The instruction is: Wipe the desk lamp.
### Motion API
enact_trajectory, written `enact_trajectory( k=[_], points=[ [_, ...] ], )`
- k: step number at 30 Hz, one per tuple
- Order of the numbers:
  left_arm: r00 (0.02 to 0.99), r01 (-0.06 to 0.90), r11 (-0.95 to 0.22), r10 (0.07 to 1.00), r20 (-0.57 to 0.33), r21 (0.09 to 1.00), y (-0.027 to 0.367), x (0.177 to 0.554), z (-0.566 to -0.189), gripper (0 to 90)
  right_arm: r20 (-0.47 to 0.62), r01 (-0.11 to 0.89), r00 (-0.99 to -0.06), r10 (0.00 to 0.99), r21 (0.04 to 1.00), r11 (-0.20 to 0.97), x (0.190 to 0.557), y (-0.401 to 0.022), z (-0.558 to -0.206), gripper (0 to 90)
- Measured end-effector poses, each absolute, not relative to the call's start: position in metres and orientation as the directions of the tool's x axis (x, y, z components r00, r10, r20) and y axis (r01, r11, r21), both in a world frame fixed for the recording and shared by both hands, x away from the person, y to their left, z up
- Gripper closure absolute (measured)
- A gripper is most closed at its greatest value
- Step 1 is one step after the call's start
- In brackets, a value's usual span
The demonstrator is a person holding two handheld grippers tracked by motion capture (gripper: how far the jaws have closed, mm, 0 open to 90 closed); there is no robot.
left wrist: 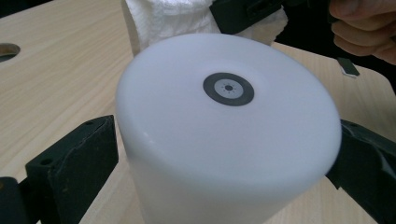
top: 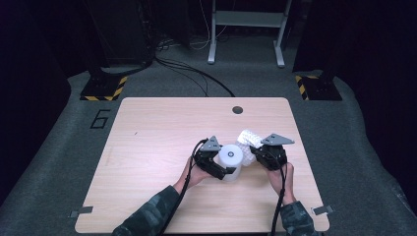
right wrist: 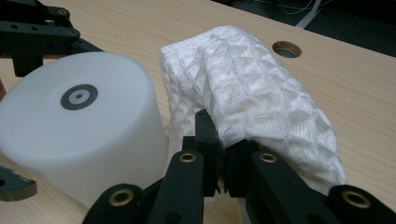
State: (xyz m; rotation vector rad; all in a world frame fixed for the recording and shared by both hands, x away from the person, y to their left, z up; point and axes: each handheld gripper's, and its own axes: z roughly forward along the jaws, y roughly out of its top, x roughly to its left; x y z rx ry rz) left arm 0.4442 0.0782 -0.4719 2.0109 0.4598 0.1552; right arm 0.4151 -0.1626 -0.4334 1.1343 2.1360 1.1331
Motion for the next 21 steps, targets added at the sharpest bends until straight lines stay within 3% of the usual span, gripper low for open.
enact_trajectory(
  k=[10,21],
  points=[
    [0.918,0.24,-0.419,0.39,-0.066,0.876,0.07,0.446,-0.475,0.4,-0.02,0.447,-0.558,0.83,0.835,0.32,0.415,-0.161,-0.434,86.9],
    [0.921,0.213,-0.436,0.388,-0.031,0.875,0.067,0.444,-0.478,7.9,-0.026,0.441,-0.566,0.824,0.835,0.329,0.414,-0.16,-0.434,86.8]
  ],
)
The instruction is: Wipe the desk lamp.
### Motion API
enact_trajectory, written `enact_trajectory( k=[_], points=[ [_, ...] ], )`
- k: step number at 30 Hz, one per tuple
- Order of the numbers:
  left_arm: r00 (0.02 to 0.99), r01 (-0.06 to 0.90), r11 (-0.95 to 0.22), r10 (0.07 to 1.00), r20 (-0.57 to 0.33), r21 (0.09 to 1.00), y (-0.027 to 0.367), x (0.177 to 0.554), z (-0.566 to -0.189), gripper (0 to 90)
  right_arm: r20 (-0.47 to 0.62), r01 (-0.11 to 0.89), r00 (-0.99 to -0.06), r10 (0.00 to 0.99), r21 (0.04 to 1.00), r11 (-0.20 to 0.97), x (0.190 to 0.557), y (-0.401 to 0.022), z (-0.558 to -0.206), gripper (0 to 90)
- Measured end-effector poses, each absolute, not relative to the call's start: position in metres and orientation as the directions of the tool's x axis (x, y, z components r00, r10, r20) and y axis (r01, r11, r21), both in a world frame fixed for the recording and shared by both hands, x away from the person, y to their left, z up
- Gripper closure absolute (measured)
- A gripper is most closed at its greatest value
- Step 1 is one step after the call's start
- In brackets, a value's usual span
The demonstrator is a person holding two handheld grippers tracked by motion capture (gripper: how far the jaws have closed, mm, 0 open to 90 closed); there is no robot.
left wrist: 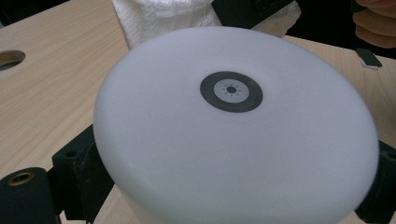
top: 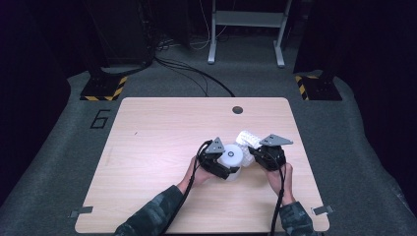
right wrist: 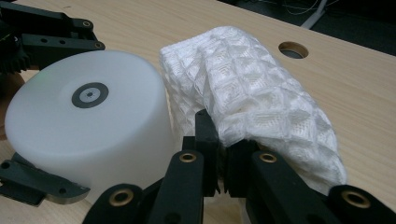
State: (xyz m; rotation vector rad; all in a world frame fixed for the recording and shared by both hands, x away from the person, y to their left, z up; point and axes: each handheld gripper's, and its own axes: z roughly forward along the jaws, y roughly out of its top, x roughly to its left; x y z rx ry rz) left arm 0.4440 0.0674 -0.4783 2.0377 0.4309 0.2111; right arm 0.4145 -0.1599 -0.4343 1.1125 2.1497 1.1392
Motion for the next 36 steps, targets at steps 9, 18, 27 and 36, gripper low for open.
enact_trajectory(
  k=[9,18,27,36],
  points=[
    [0.92,0.201,-0.431,0.391,-0.019,0.88,0.069,0.444,-0.479,8.4,-0.028,0.407,-0.607,0.795,0.848,0.341,0.404,-0.165,-0.429,86.9],
    [0.921,0.202,-0.426,0.388,-0.023,0.882,0.069,0.444,-0.48,8.4,-0.042,0.383,-0.663,0.748,0.839,0.386,0.386,-0.171,-0.438,86.9],
    [0.921,0.197,-0.419,0.389,-0.021,0.886,0.069,0.444,-0.481,8.5,-0.045,0.383,-0.731,0.681,0.798,0.464,0.387,-0.156,-0.456,87.0],
    [0.921,0.202,-0.418,0.388,-0.028,0.886,0.07,0.444,-0.481,8.4,-0.016,0.422,-0.772,0.635,0.735,0.531,0.388,-0.148,-0.485,87.0]
  ],
)
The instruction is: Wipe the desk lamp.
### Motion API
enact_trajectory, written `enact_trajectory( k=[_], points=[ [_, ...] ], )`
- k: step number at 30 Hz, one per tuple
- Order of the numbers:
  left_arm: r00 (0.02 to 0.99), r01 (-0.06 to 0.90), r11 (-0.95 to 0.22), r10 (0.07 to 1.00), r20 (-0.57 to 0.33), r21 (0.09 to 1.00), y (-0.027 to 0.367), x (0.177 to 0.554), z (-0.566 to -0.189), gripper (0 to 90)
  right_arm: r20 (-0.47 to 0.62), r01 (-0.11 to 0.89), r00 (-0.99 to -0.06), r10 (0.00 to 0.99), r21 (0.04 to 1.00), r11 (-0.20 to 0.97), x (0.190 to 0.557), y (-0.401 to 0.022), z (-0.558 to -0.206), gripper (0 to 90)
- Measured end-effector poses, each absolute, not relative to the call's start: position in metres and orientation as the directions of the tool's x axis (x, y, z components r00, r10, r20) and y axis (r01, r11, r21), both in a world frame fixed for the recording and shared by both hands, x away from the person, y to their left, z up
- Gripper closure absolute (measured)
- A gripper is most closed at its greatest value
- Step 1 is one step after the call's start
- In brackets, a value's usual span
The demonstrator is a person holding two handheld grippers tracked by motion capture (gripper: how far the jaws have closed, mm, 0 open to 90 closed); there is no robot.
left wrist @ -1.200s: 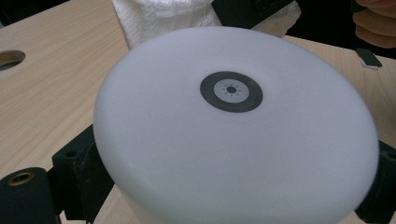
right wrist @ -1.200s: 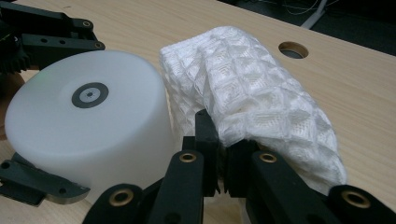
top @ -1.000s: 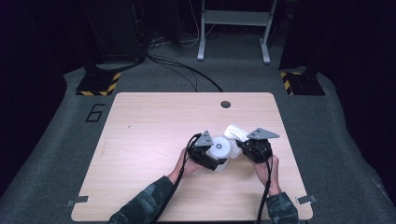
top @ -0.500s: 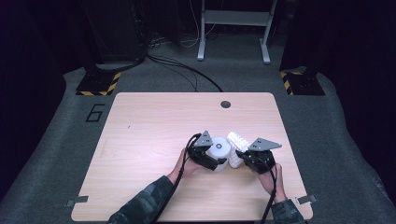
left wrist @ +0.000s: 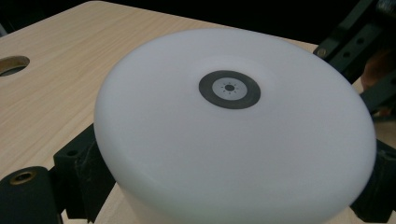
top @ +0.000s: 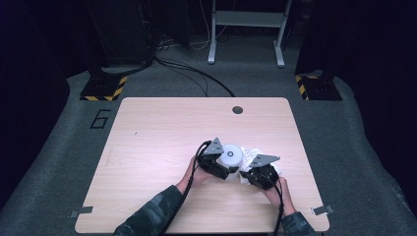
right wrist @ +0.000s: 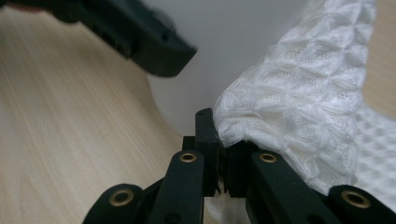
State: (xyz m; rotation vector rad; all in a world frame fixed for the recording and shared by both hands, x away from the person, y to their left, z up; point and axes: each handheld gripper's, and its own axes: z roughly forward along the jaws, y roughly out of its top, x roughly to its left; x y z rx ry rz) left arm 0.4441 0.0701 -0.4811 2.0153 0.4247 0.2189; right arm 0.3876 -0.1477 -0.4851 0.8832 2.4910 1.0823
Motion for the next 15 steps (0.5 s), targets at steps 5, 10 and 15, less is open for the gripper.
enact_trajectory(
  k=[5,10,15],
  points=[
    [0.92,0.2,-0.413,0.392,-0.025,0.889,0.07,0.444,-0.482,8.4,0.015,0.435,-0.789,0.615,0.721,0.54,0.383,-0.143,-0.496,87.0],
    [0.92,0.202,-0.415,0.392,-0.026,0.887,0.07,0.444,-0.482,8.4,0.041,0.412,-0.816,0.577,0.741,0.53,0.377,-0.137,-0.497,87.0],
    [0.919,0.204,-0.413,0.393,-0.028,0.888,0.07,0.443,-0.482,8.5,0.07,0.396,-0.841,0.537,0.755,0.522,0.372,-0.121,-0.5,86.9]
  ],
)
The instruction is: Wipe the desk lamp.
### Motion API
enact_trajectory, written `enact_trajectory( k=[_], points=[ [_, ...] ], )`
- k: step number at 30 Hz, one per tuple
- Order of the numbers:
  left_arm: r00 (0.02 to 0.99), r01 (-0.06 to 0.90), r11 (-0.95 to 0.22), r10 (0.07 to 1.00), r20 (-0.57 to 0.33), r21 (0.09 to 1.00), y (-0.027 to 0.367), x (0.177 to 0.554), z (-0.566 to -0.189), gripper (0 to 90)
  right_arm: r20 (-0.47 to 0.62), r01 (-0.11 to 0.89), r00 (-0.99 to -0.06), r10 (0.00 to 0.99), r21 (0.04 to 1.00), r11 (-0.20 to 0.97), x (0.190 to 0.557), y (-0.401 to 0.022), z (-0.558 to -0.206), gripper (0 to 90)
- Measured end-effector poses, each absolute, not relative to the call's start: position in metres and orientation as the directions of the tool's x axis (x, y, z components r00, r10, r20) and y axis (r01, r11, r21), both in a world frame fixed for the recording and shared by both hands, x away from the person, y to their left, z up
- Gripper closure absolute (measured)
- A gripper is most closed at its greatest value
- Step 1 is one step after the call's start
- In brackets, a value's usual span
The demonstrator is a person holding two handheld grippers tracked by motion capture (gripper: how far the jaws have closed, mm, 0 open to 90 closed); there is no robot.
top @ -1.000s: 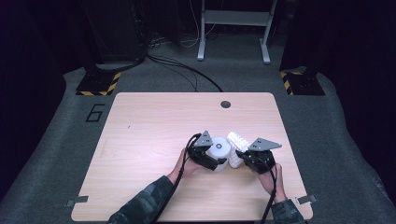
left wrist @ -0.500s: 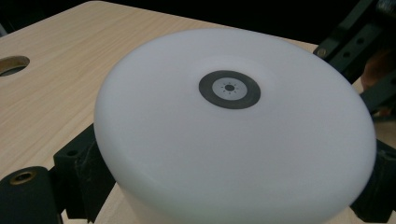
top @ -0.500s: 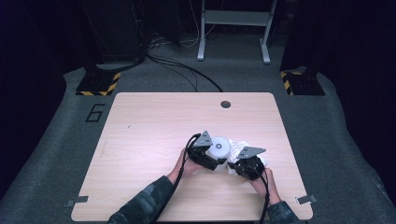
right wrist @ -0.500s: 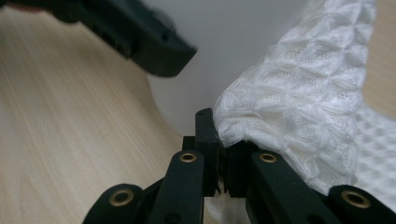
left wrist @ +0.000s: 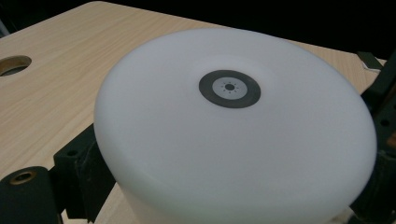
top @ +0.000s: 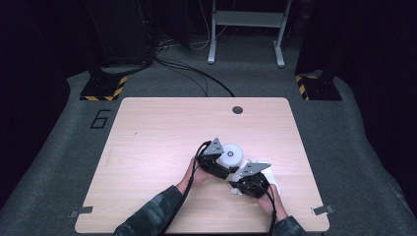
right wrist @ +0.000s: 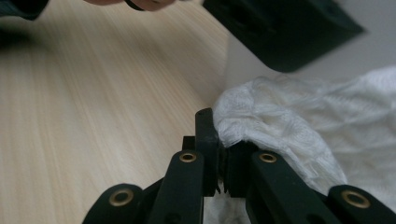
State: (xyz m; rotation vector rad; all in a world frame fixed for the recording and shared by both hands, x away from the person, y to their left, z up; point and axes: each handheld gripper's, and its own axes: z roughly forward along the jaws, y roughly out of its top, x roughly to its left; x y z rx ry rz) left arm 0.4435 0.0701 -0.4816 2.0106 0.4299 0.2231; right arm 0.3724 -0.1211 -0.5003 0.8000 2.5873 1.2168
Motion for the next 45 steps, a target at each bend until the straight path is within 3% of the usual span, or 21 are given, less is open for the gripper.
enact_trajectory(
  k=[7,29,37,45],
  points=[
    [0.918,0.204,-0.41,0.394,-0.029,0.889,0.07,0.443,-0.482,8.5,0.086,0.382,-0.861,0.501,0.761,0.525,0.373,-0.108,-0.503,86.9],
    [0.92,0.202,-0.414,0.392,-0.027,0.887,0.071,0.443,-0.482,8.5,0.073,0.435,-0.784,0.617,0.773,0.461,0.394,-0.159,-0.49,86.5],
    [0.921,0.201,-0.412,0.39,-0.028,0.889,0.071,0.444,-0.482,8.4,0.076,0.403,-0.787,0.612,0.814,0.418,0.406,-0.167,-0.467,86.5],
    [0.922,0.201,-0.413,0.385,-0.029,0.889,0.071,0.444,-0.482,8.5,0.041,0.352,-0.818,0.573,0.823,0.445,0.407,-0.169,-0.454,86.4]
  ],
)
